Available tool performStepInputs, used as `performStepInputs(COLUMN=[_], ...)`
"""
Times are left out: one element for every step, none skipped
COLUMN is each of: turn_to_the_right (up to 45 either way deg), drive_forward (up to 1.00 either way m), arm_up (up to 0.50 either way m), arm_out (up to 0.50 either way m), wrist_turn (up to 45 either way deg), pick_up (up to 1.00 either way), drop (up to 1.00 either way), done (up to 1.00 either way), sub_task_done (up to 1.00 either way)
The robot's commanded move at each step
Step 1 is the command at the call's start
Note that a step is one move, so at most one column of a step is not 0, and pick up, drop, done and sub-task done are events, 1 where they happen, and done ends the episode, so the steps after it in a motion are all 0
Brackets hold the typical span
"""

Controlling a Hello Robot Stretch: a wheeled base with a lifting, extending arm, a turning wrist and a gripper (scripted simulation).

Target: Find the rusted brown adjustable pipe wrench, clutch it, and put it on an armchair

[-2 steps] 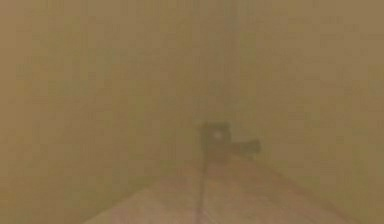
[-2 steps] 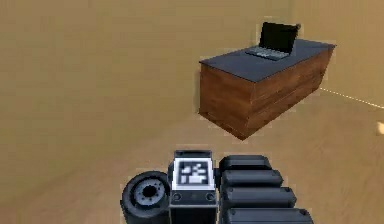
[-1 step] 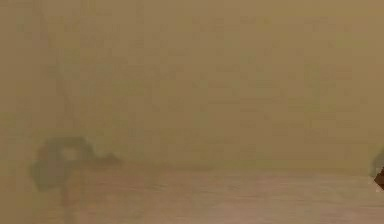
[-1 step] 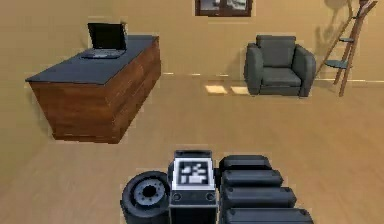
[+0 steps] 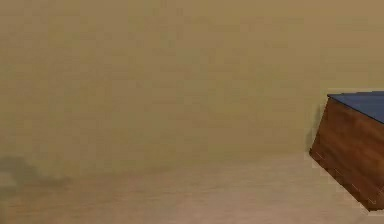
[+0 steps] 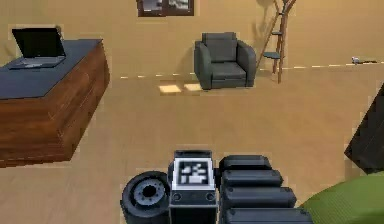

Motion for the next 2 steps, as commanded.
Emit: performStepInputs(turn_to_the_right=[-45.0, -45.0], drive_forward=[0.0, 0.0], arm_up=[0.0, 0.0], arm_out=[0.0, 0.0], wrist_turn=[0.0, 0.0], pick_up=[0.0, 0.0], drop=[0.0, 0.0], done=[0.0, 0.0], sub_task_done=[0.0, 0.0])
